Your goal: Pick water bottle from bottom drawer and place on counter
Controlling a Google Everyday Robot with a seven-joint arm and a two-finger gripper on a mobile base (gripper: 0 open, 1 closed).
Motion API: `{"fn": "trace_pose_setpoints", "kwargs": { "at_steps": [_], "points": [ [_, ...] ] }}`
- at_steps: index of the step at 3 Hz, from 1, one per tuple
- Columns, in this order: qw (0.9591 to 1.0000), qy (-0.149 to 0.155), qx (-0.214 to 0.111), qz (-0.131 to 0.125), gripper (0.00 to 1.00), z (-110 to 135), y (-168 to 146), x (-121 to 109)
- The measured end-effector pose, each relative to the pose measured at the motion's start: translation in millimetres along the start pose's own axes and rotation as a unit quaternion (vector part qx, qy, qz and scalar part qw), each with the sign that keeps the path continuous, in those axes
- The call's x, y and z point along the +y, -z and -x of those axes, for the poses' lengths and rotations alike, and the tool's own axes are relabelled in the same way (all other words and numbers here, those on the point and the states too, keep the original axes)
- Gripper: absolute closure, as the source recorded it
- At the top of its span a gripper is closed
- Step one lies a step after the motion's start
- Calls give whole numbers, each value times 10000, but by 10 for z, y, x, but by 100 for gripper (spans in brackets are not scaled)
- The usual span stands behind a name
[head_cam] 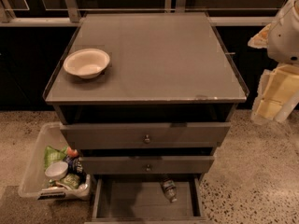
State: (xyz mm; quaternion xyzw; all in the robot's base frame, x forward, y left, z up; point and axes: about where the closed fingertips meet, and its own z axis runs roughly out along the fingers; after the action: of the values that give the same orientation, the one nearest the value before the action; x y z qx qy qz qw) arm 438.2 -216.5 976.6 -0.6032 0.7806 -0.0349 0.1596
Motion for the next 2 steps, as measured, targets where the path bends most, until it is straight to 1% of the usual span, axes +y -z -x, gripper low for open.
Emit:
{"fn": "trace_pose_setpoints", "kwargs": {
  "at_steps": [1,2],
  "points": [
    [10000,-8,-37,-73,0,9,29,5],
    [9989,-176,-344,-261,0,23,49,282]
  ]
}}
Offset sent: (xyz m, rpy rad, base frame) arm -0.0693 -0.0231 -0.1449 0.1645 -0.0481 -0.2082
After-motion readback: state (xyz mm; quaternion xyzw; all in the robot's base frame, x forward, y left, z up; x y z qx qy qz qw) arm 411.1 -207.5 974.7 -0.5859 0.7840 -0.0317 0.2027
